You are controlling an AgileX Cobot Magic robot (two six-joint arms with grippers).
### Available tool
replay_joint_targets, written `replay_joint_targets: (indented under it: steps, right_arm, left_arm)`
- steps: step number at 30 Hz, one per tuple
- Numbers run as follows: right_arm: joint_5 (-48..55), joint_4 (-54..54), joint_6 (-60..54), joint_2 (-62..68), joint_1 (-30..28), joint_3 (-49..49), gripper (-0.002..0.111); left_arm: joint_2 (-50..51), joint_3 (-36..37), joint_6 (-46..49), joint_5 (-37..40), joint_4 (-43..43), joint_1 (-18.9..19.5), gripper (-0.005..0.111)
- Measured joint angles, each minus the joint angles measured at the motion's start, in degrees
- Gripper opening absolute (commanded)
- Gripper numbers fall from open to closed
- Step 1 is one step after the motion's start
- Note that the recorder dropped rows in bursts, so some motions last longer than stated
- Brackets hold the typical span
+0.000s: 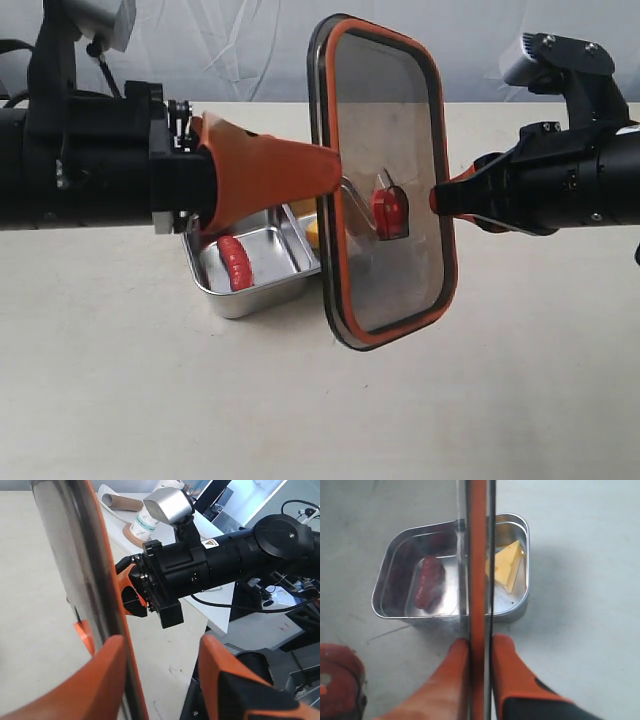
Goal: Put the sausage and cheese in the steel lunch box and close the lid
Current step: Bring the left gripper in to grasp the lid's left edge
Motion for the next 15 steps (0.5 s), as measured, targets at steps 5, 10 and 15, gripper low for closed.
replay_joint_targets:
  steps: [5,10,15]
  right_arm:
    - [-1.25,0.24,0.39,0.0,0.0,0.0,-0.001]
    - [-2.25,0.24,0.4,0.0,0.0,0.0,-0.001]
    - [-2.91,0.61,0.53,0.0,0.0,0.0,-0.001]
  left_arm:
    - [0.0,-0.37,0.63,-3.41,0.55,0.0,0.045]
    - [0.0,-0.55,0.74,-6.13,1.18,0.0,0.045]
    - [0.0,-0.55,0.86,-10.31,2.51,0.0,0.045]
